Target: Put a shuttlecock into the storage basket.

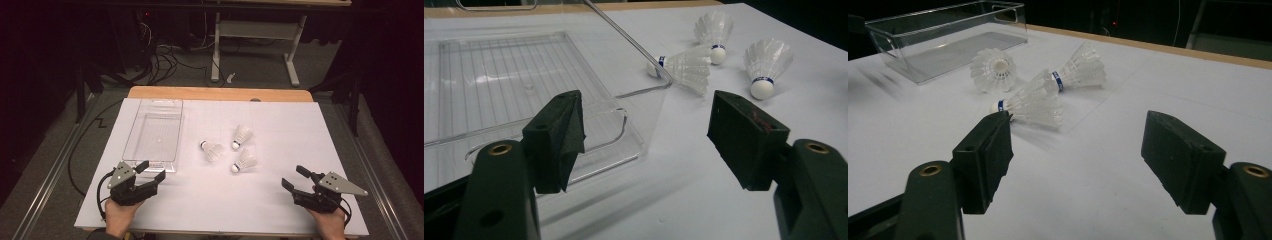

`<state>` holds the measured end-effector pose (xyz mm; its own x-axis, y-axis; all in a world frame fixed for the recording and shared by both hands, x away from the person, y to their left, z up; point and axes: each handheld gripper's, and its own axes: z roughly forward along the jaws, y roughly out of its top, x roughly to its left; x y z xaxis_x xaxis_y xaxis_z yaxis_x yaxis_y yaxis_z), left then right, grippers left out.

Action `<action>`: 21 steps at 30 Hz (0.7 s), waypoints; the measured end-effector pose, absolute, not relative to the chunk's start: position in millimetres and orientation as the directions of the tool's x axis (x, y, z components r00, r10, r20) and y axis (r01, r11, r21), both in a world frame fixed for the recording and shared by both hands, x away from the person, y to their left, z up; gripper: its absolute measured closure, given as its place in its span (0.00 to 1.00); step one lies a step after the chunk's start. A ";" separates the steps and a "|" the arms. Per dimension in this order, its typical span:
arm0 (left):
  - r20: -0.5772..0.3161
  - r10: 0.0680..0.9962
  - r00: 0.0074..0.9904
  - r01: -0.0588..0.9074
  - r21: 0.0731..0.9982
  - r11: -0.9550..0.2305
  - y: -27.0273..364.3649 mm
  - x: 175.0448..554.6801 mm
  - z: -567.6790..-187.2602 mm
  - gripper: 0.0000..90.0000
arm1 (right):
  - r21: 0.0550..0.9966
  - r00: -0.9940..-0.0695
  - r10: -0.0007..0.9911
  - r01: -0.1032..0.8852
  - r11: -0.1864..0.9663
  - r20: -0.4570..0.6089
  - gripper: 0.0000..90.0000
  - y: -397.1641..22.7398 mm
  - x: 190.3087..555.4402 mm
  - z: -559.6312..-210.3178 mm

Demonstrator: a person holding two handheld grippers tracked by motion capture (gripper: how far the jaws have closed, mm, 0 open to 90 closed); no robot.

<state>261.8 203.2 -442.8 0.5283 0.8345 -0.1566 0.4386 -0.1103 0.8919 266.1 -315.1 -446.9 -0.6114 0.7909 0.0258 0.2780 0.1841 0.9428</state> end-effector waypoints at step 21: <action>-0.154 0.834 0.530 0.448 0.886 -0.121 198.1 261.7 -442.7 0.34 | 0.940 -0.617 0.786 0.283 0.192 0.025 0.32 -314.3 266.5 -447.6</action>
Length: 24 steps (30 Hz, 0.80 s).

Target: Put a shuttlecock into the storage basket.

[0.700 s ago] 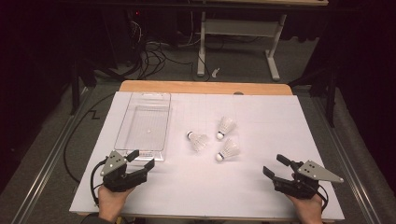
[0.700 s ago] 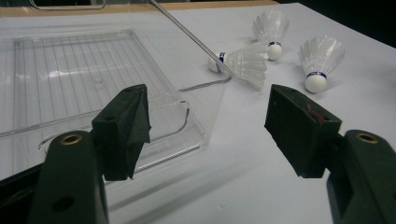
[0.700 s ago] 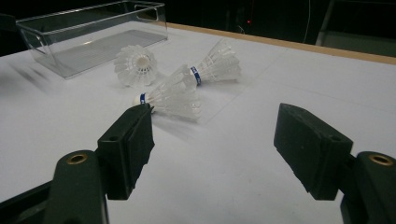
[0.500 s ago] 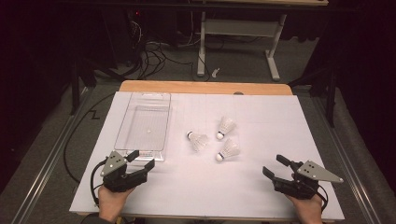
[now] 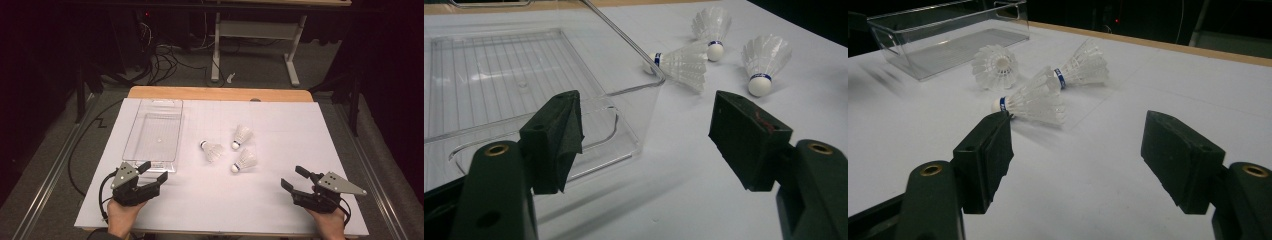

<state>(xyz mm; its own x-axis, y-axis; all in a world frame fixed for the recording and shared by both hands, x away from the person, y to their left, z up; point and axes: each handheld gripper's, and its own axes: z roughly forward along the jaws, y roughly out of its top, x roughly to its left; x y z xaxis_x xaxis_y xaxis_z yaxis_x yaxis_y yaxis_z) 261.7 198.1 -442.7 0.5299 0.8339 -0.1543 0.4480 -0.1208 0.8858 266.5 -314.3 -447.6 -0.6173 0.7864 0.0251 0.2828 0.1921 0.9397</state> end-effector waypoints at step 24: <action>-0.162 0.813 0.559 0.455 0.880 -0.138 187.9 268.7 -437.6 0.34 | 0.939 -0.621 0.783 0.288 0.190 0.032 0.32 -315.4 267.8 -448.2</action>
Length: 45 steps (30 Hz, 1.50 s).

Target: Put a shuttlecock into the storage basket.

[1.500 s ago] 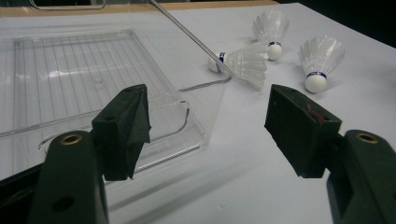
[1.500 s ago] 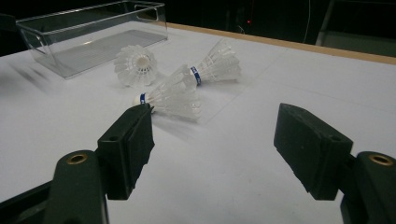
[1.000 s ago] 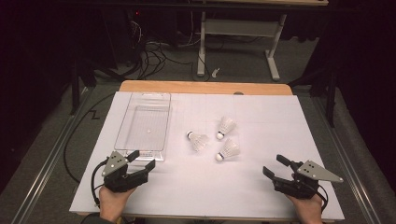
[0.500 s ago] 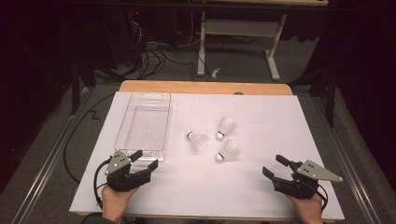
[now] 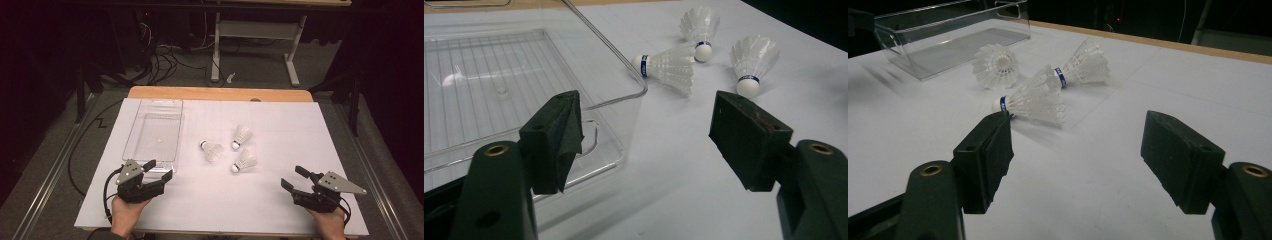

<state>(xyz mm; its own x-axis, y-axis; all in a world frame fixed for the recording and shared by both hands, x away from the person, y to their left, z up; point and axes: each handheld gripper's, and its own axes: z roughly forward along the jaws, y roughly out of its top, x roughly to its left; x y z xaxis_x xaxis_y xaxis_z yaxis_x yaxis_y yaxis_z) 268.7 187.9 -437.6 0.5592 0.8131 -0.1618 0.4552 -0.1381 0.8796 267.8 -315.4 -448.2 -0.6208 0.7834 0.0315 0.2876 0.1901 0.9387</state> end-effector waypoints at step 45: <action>-0.138 0.775 0.616 0.444 0.874 -0.197 147.7 292.3 -424.5 0.38 | 0.937 -0.626 0.779 0.292 0.192 0.036 0.33 -314.8 267.3 -448.2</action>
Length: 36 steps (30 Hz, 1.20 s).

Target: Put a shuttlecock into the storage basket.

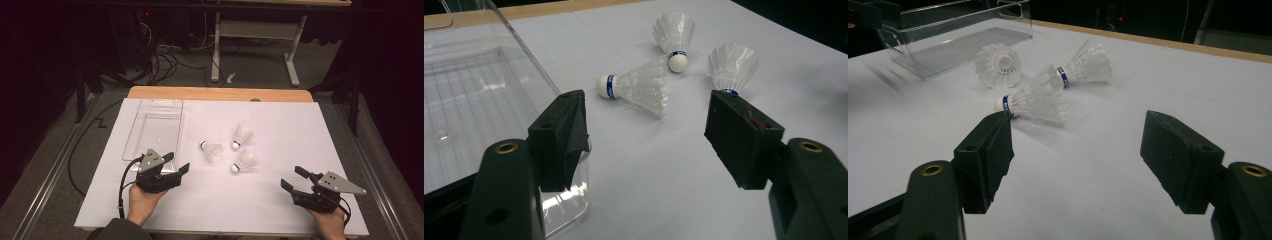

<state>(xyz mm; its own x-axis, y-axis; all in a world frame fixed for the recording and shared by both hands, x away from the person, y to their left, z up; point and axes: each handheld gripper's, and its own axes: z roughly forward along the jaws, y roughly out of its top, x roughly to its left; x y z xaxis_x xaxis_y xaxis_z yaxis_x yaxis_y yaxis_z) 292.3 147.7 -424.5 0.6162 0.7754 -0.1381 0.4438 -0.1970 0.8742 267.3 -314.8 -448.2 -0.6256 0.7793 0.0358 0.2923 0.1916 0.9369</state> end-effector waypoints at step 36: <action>-0.145 0.767 0.625 0.456 0.866 -0.207 130.9 310.2 -422.4 0.38 | 0.935 -0.631 0.774 0.299 0.189 0.046 0.33 -314.5 268.2 -448.6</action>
<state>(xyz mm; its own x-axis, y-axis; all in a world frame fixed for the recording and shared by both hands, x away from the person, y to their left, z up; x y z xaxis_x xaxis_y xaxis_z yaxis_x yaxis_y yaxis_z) 310.2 130.9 -422.4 0.6245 0.7674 -0.1449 0.4556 -0.2074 0.8657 268.2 -314.5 -448.6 -0.6313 0.7742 0.0457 0.2989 0.1885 0.9355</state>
